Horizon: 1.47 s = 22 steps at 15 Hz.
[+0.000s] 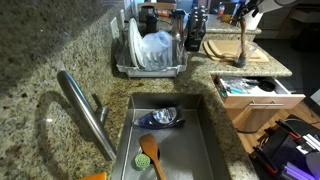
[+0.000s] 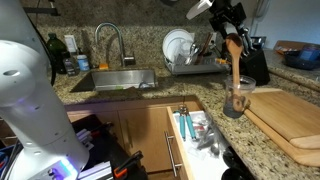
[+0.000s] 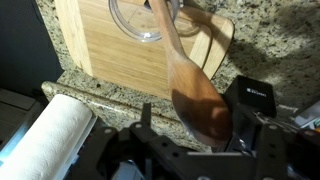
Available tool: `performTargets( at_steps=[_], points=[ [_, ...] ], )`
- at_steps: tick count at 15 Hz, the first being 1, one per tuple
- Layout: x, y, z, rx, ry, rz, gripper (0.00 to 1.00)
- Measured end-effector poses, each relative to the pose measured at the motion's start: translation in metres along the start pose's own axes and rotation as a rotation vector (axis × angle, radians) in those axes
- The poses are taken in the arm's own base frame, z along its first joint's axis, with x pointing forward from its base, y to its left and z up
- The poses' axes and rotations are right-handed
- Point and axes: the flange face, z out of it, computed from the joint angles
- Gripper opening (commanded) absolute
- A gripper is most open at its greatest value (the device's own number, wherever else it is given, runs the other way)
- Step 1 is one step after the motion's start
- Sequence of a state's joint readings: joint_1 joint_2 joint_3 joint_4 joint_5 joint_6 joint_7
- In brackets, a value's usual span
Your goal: Take the wooden spoon out of the cup and set it on the sink countertop
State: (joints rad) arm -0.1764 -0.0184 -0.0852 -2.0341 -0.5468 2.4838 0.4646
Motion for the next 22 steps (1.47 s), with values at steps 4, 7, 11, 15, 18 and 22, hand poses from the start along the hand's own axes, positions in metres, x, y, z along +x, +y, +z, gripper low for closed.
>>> performTargets(
  at_steps=[4, 7, 11, 15, 18, 22],
  points=[
    [-0.002, 0.001, 0.002, -0.003, -0.02, 0.008, 0.24],
    [-0.002, 0.002, 0.002, -0.002, -0.024, 0.015, 0.05],
    [0.003, 0.008, -0.001, -0.009, -0.016, 0.022, 0.03],
    [0.012, 0.014, -0.01, -0.019, 0.018, 0.02, 0.02],
    [0.021, 0.014, -0.026, -0.028, 0.109, 0.002, 0.02],
    [0.032, 0.018, -0.063, -0.036, 0.256, -0.013, 0.02]
  ],
)
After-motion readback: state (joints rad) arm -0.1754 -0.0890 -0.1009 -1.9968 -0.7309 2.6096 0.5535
